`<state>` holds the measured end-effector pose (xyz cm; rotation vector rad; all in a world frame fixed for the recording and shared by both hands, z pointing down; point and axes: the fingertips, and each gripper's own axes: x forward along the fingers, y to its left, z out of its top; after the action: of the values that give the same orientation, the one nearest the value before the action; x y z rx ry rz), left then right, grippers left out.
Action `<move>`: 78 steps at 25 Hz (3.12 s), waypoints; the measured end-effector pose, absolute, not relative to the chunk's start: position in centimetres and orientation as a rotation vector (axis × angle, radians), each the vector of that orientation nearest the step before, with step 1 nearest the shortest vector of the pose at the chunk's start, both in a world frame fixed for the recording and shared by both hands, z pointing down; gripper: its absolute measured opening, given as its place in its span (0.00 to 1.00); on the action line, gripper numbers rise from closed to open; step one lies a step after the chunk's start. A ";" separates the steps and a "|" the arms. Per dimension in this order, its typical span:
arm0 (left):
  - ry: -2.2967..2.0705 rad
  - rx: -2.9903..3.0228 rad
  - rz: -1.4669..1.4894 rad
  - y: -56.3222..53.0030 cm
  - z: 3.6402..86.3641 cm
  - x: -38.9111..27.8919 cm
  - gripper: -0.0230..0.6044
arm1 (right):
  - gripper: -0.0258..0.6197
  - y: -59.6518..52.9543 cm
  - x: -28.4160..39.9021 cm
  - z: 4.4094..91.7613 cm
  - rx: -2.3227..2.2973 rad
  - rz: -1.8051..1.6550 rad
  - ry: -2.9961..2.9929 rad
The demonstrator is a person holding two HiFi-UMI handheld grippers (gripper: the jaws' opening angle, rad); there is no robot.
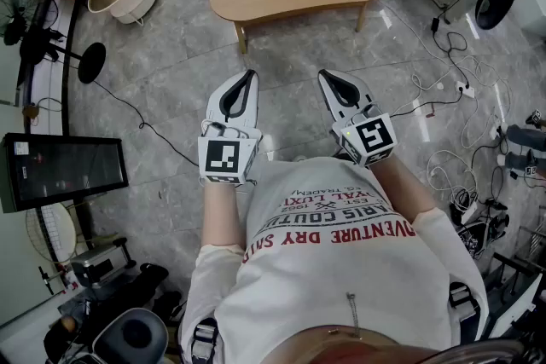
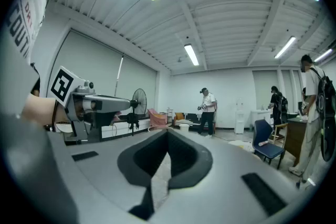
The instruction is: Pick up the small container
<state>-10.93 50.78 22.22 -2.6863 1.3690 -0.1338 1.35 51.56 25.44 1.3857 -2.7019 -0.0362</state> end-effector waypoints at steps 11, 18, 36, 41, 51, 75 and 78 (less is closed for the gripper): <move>1.376 -2.702 -0.114 49.9 22.5 -11.7 0.06 | 0.03 50.6 0.3 25.4 1.375 -0.017 -2.709; 1.355 -2.682 -0.087 49.7 22.6 -12.0 0.06 | 0.03 49.5 -0.5 25.8 1.396 0.016 -2.701; 1.687 -2.716 -0.159 38.4 27.7 -11.7 0.45 | 0.03 37.9 1.2 29.2 1.194 0.074 -2.730; 1.798 -2.689 -0.202 31.2 28.6 -9.8 0.47 | 0.04 29.7 3.7 30.0 1.125 0.134 -2.760; 1.952 -2.640 -0.294 14.7 30.5 -3.2 0.54 | 0.04 11.9 10.3 31.6 0.970 0.200 -2.773; 1.898 -2.872 -0.568 -13.4 52.3 -5.1 0.66 | 0.04 -15.0 4.6 44.0 0.941 0.386 -2.659; 1.860 -2.916 -0.600 -16.2 57.0 -5.2 0.71 | 0.04 -18.4 4.0 47.5 1.002 0.398 -2.631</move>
<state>-5.18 -16.21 56.98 -2.9164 1.8600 -0.5997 4.05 -18.41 47.46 1.0025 -2.6311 0.3983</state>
